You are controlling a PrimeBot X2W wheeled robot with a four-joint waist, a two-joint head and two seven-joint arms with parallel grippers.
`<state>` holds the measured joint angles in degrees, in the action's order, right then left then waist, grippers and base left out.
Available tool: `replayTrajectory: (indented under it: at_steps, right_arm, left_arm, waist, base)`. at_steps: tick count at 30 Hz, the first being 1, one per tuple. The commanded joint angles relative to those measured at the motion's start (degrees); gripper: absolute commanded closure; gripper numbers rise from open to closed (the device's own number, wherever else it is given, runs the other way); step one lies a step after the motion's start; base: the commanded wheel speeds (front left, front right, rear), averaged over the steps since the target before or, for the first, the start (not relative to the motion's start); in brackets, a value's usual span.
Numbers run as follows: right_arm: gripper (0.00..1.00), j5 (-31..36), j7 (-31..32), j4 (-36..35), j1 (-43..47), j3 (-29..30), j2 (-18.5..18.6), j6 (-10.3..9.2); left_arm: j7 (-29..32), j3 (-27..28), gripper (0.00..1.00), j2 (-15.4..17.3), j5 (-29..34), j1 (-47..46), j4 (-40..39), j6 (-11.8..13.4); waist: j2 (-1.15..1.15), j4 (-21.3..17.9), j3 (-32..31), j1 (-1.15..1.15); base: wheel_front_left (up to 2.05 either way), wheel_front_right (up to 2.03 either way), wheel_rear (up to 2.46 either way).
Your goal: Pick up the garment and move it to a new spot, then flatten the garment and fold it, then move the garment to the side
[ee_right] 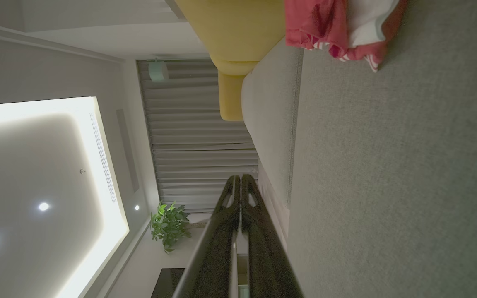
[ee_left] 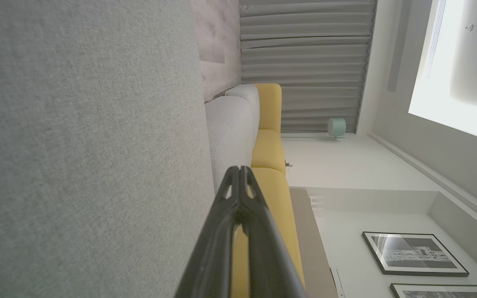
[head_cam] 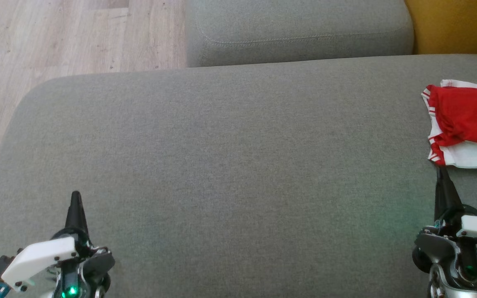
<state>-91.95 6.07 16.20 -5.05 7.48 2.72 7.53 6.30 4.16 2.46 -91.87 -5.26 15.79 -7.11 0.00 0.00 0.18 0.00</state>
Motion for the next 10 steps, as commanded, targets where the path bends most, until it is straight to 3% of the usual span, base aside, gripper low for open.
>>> replayTrajectory:
  at_steps: [1,10]
  right_arm:
    - [1.0,-0.4,0.3,-2.2,-1.1,-1.1,0.3,-0.04]
    - [1.0,-0.3,0.3,-2.2,-1.1,-1.1,0.3,-0.04]
  left_arm:
    - [0.2,2.4,1.0,0.4,-0.3,-0.9,-1.7,-0.4]
    - [0.2,2.4,1.0,0.4,-0.3,-0.9,-1.7,-0.4]
  waist:
    - [0.0,0.0,0.0,0.0]
    - [0.0,0.0,0.0,0.0]
  base:
    - [0.0,0.0,0.0]
    - [0.0,0.0,0.0]
